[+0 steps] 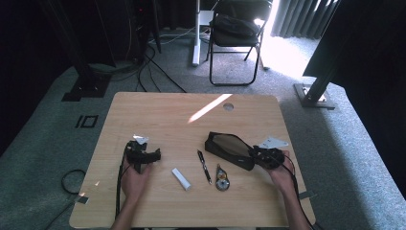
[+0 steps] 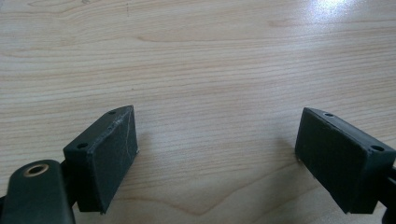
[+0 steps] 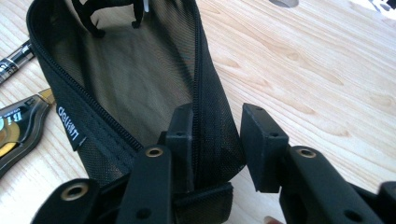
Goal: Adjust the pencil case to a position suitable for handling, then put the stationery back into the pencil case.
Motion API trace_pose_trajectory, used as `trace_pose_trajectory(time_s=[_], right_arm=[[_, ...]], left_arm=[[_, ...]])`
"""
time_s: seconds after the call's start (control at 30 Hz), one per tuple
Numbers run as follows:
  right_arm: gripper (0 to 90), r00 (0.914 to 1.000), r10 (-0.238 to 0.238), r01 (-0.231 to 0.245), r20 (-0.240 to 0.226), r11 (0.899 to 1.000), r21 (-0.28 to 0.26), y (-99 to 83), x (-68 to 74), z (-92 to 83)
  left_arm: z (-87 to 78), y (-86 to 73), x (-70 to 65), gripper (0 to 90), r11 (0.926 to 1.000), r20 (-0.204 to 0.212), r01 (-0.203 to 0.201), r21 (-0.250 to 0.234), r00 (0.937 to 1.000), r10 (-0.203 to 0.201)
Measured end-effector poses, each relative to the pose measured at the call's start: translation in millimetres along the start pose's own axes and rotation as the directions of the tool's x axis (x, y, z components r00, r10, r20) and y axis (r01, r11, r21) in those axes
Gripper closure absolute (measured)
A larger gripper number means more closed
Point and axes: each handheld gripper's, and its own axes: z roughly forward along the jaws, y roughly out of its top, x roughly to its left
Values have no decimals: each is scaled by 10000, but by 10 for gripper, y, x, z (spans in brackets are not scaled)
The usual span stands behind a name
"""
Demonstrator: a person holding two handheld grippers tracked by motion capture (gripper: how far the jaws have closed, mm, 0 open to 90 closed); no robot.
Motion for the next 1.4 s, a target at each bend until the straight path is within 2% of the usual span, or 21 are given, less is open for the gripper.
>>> trace_pose_trajectory(time_s=[0.13, 0.27, 0.4, 0.5, 0.63, 0.77, 0.87, 1.2, 1.4], right_arm=[[510, 9981, 608, -605, 40, 9968, -526, -9, -40, -89], [466, 9957, 916, -895, 153, 9904, -1049, 30, -4, -200], [456, 9959, 897, -870, 128, 9861, -1418, 93, 96, -314], [457, 9967, 809, -808, -56, 9843, -1567, 139, 194, -376], [428, 9992, 394, -395, -34, 9872, -1544, 202, 344, -412], [412, 9979, 506, -563, -396, 9854, -1605, 253, 453, -415], [415, 9980, 410, -480, -490, 9875, -1503, 265, 540, -389], [414, 9979, -7, -72, -641, 9924, -1228, 239, 814, -280], [436, 9972, 34, -109, -741, 9949, -1006, 155, 929, -245]], left_arm=[[0, 0, 0, 133, 10000, -2, 0, 0, 10000, 0], [0, 0, 0, 133, 10000, 0, -4, 4, 10000, 4], [0, 0, 0, 133, 10000, -2, 0, 3, 10000, 0], [0, 0, 0, 133, 10000, 0, -2, 0, 10000, 2], [0, 0, 0, 133, 10000, -1, 0, -1, 10000, 0], [0, 0, 0, 133, 10000, 0, -3, 1, 10000, 3], [0, 0, 0, 133, 10000, -2, 0, 0, 10000, 0], [0, 0, 1, 133, 10000, -2, -14, -1, 10000, 14], [0, 0, 1, 133, 10000, -3, -14, 0, 10000, 14]])
